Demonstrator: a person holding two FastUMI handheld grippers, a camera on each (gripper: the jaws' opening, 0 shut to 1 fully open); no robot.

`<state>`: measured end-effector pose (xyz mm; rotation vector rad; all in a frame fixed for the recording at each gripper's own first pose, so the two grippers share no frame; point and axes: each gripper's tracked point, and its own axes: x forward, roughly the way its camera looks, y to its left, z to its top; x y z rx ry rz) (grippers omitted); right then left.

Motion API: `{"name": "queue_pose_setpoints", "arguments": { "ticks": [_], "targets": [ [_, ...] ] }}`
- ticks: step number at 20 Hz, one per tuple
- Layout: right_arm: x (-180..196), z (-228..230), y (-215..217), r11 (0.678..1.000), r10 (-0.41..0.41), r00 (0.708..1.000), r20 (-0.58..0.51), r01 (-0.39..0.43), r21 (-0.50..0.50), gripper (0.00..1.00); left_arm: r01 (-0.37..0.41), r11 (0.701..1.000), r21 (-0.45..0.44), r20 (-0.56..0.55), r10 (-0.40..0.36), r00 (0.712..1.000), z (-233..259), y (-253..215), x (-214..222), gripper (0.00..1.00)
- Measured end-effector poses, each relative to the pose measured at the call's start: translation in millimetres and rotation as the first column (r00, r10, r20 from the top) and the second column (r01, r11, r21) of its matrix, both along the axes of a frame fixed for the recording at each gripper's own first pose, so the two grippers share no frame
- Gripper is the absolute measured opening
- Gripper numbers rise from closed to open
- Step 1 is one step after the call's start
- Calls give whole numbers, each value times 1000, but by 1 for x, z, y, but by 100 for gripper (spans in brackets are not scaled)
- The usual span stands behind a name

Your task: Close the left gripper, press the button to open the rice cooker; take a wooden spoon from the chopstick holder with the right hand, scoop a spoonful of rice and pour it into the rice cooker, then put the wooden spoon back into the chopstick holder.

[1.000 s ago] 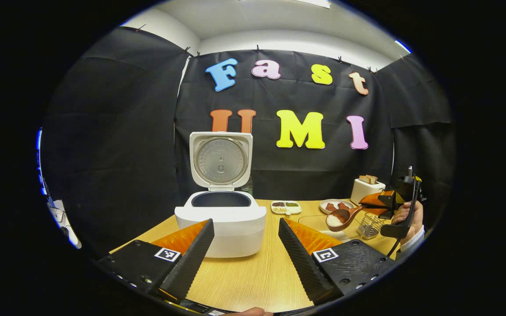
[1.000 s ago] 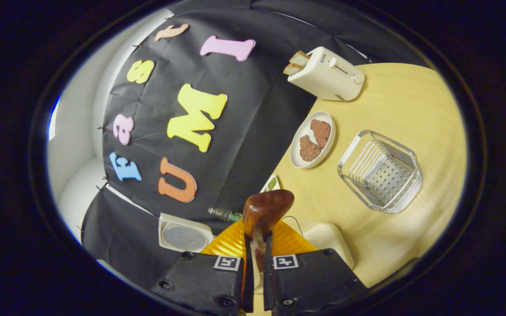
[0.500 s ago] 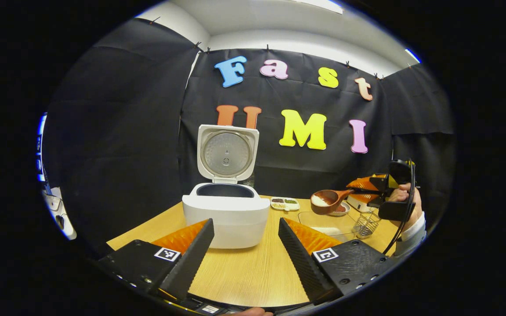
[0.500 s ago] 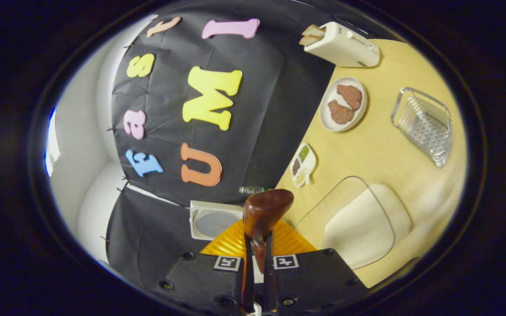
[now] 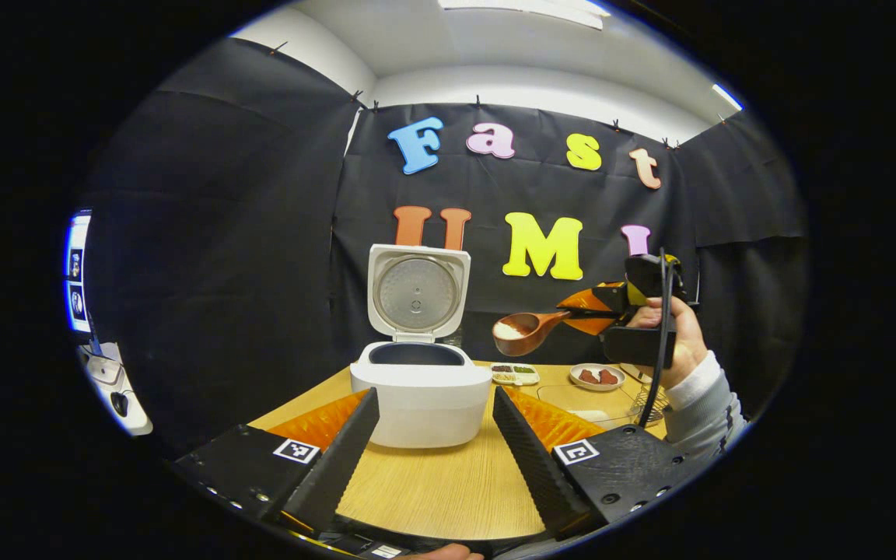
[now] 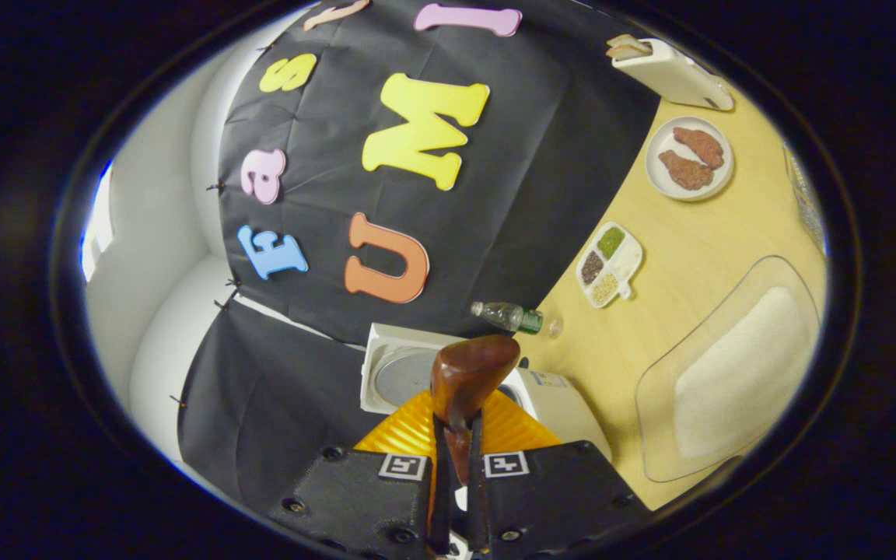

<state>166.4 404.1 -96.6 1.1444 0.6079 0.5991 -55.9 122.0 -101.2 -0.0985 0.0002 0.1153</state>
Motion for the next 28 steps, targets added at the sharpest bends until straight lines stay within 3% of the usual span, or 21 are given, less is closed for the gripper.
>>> {"name": "queue_pose_setpoints", "arguments": {
  "ticks": [3, 7, 13, 21, 28],
  "targets": [
    [9, 14, 42, 999, 25, 1000, 4, -25, -20, 13, -15, 1000, 17, -1, 15, 1000, 1, 8, -9, 94],
    [19, 26, 94, 991, 52, 997, 54, -45, -123, 13, -60, 998, 10, -13, 60, 998, -3, 24, -19, 94],
    [27, 23, 147, 943, 104, 983, 152, -49, -328, 14, -94, 996, -10, -27, 94, 995, -4, 34, -25, 94],
    [34, -10, 183, 813, 187, 936, 298, 22, -581, 14, -126, 992, 13, -58, 126, 990, -12, 43, -22, 94],
    [24, -19, 203, 689, 314, 859, 405, 87, -720, 14, -143, 990, -4, -70, 143, 987, -21, 53, -24, 94]
  ]
}}
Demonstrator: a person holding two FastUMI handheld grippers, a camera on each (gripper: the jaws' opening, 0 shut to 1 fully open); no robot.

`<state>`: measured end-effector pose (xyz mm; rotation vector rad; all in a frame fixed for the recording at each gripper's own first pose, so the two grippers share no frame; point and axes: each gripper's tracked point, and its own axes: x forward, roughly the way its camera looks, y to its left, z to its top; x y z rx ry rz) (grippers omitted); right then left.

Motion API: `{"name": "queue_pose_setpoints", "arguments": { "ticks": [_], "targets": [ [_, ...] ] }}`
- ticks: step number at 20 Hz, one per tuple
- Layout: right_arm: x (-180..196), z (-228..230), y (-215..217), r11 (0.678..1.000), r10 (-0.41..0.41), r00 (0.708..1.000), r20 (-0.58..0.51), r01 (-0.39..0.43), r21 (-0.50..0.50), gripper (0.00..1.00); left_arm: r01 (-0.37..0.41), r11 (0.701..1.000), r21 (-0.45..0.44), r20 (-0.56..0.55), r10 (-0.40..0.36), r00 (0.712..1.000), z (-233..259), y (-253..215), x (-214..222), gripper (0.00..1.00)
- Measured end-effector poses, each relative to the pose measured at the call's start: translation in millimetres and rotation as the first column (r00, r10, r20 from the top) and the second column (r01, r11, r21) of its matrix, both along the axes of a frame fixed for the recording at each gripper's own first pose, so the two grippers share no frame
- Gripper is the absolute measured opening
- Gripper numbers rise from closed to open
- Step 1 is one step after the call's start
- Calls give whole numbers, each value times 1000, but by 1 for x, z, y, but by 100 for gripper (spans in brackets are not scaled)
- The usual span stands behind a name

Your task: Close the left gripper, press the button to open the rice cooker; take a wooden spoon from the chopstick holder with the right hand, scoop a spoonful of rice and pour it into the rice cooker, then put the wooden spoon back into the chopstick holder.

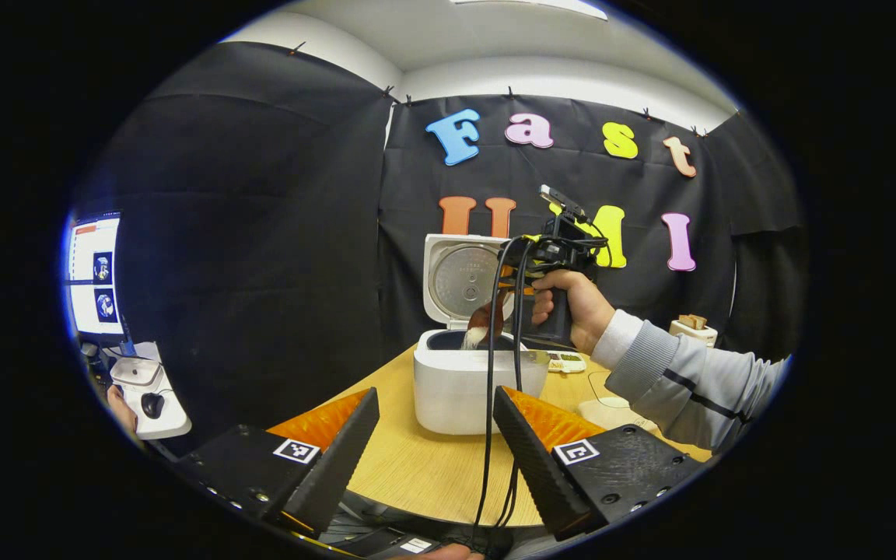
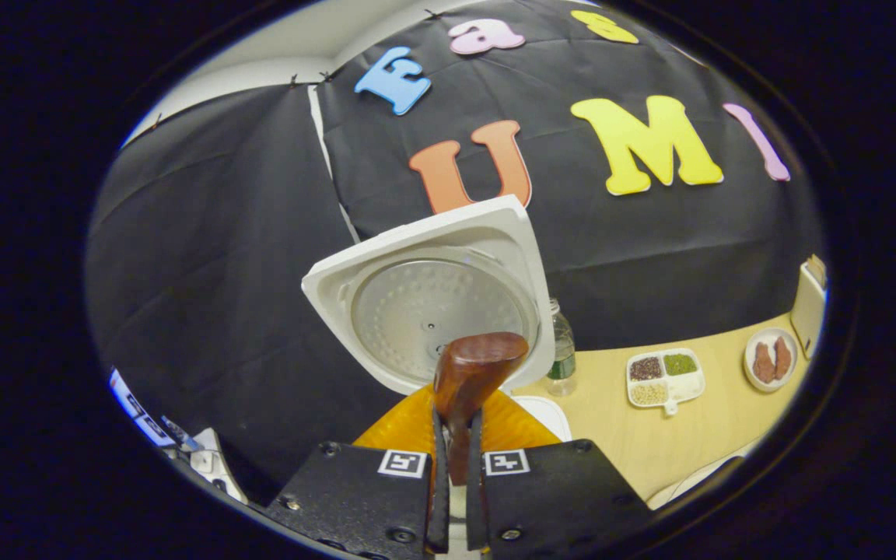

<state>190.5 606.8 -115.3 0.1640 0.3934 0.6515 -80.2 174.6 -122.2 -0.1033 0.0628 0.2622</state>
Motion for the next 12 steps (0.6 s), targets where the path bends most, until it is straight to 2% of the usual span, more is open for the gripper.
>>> {"name": "queue_pose_setpoints", "arguments": {
  "ticks": [5, 12],
  "targets": [
    [-5, 8, 6, 992, 41, 990, 138, -24, -123, 14, -19, 1000, -14, -12, 19, 1000, -8, 8, 1, 94],
    [-16, 12, 11, 952, 140, 936, 324, -38, -303, 14, -16, 1000, -20, -10, 16, 1000, -7, 5, 3, 94]
  ]
}}
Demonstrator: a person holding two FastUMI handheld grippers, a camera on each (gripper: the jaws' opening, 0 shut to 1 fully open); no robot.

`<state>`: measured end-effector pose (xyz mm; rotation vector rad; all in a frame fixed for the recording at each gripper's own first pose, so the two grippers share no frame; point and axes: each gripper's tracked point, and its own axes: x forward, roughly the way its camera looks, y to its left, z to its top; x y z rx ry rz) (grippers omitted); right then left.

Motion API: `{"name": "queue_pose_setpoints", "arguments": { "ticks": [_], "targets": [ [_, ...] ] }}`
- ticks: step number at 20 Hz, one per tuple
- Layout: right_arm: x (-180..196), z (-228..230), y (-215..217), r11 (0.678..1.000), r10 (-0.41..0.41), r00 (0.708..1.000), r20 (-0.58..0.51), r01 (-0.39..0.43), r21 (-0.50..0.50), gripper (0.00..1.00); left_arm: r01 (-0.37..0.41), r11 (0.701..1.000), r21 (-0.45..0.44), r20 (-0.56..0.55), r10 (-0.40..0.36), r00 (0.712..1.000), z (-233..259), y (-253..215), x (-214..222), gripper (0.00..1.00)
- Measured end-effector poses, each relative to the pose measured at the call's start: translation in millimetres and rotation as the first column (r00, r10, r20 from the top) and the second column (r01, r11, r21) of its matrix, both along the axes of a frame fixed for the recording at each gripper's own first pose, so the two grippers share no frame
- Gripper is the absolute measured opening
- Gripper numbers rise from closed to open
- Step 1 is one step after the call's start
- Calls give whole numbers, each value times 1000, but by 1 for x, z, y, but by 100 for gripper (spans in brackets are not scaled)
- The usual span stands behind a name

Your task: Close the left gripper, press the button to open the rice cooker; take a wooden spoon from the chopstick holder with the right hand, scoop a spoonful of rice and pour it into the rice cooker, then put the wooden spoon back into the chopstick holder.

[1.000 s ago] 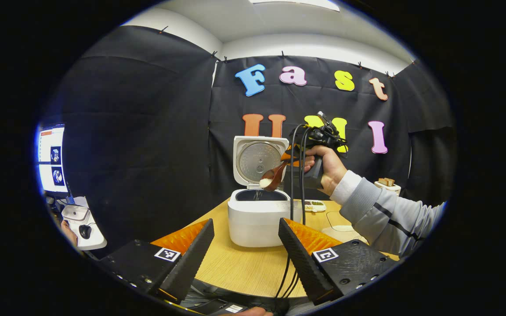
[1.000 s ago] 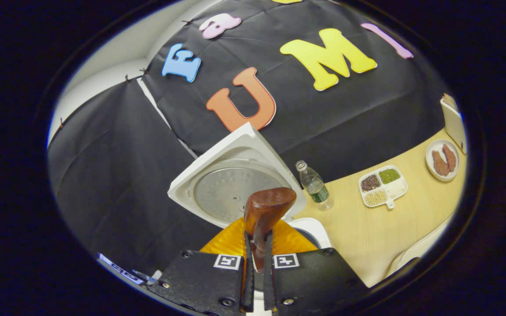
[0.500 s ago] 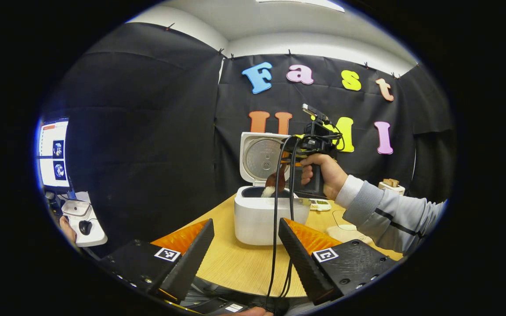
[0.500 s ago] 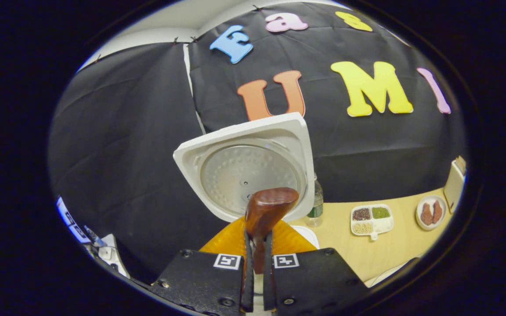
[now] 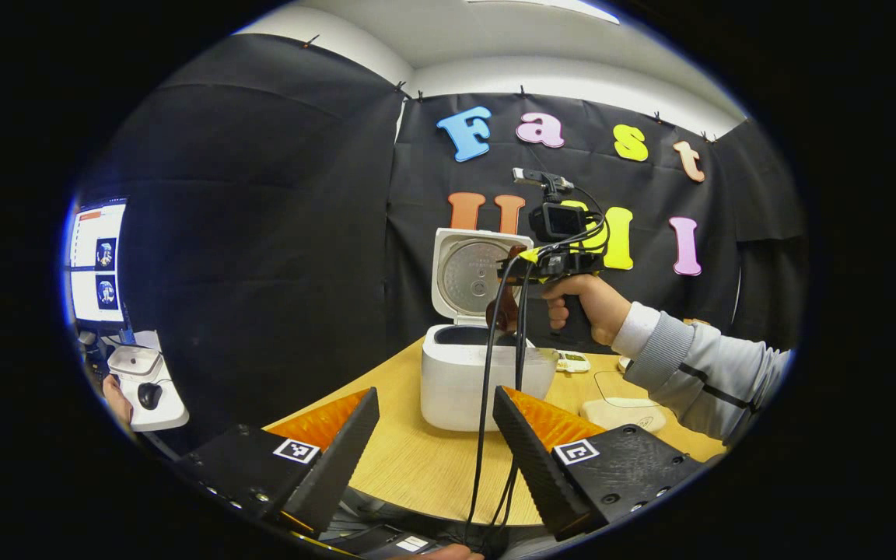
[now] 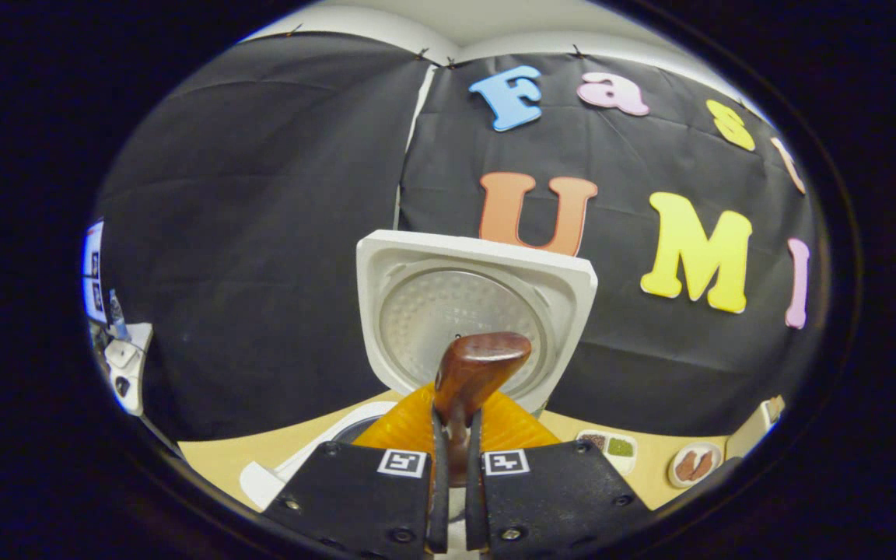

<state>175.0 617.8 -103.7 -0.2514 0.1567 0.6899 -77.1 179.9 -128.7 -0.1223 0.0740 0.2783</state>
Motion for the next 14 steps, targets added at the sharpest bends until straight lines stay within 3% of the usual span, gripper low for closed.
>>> {"name": "queue_pose_setpoints", "arguments": {
  "ticks": [7, 9, 10, 14],
  "targets": [
    [-16, 24, -42, 999, -23, 1000, 1, 23, 46, 14, 17, 999, 28, 2, -17, 1000, 9, -13, 2, 94],
    [-18, 36, -68, 997, -41, 999, 5, 41, 69, 10, 29, 999, 31, 14, -29, 999, 15, -22, 5, 94],
    [-19, 43, -83, 995, -54, 999, 6, 53, 82, 14, 36, 999, 35, 21, -36, 999, 19, -26, 8, 94],
    [-22, 64, -148, 987, -99, 995, 9, 97, 126, 15, 85, 996, 42, 37, -86, 996, 25, -50, 19, 94]
  ]
}}
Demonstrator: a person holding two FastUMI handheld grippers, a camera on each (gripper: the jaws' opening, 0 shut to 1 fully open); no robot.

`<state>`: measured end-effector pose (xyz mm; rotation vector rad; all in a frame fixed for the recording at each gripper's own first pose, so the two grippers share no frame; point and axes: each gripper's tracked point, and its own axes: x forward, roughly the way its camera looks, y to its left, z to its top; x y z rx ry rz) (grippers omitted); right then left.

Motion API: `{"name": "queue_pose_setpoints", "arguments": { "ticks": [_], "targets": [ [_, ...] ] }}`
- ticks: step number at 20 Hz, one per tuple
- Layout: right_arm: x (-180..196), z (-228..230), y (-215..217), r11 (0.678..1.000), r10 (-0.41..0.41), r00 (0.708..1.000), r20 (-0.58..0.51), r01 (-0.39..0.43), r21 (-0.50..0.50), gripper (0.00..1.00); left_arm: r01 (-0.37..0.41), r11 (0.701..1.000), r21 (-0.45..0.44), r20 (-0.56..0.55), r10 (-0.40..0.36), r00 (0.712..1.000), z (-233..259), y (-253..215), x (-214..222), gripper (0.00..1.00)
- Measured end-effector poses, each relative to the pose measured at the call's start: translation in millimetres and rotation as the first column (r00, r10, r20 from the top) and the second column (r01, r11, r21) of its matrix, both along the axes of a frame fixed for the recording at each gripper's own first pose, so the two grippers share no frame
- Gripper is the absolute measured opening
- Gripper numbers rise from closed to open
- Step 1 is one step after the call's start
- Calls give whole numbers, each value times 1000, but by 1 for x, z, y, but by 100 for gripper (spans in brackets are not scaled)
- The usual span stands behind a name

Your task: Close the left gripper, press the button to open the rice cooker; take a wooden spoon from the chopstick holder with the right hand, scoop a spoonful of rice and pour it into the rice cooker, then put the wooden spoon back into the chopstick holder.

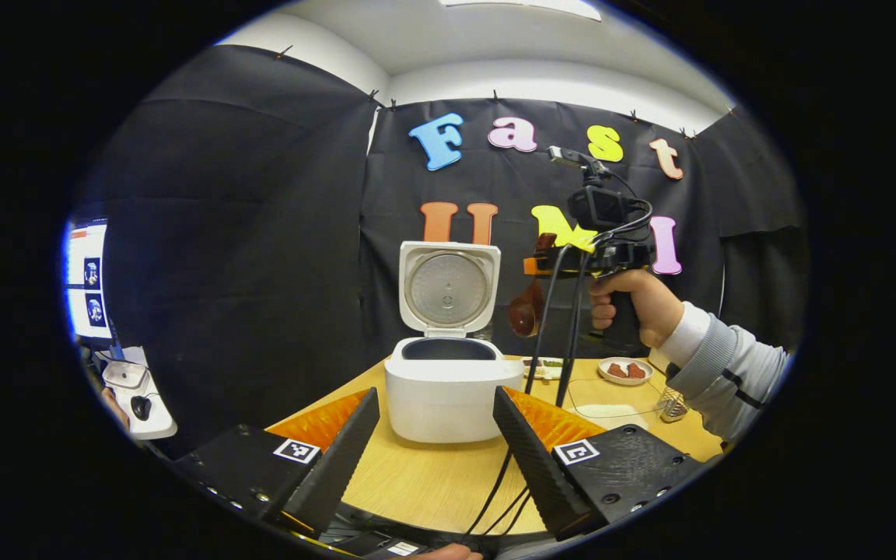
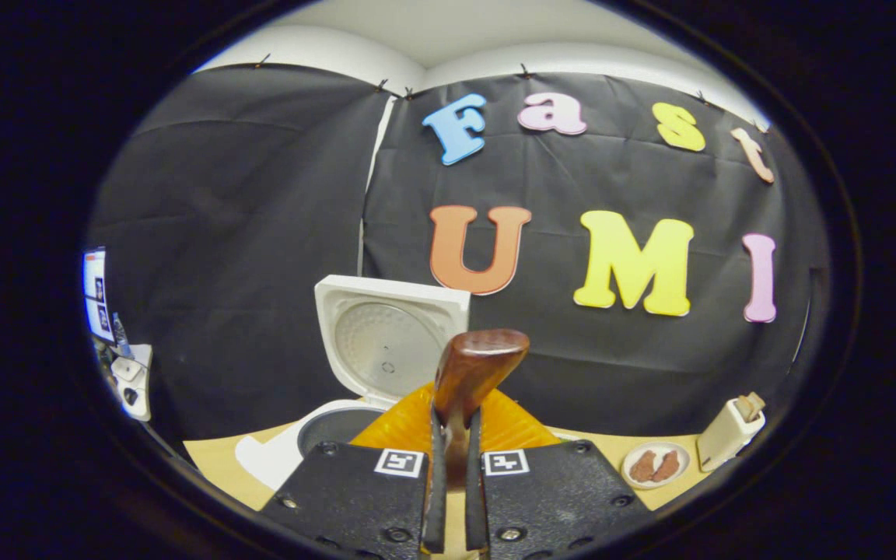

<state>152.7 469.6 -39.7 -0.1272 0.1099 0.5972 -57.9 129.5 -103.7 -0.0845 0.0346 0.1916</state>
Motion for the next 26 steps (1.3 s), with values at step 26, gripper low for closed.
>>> {"name": "queue_pose_setpoints", "arguments": {
  "ticks": [26],
  "targets": [
    [14, -56, -366, 905, -395, 909, -129, 410, 114, 16, 171, 984, 42, 55, -173, 983, 16, -98, 98, 94]
  ]
}}
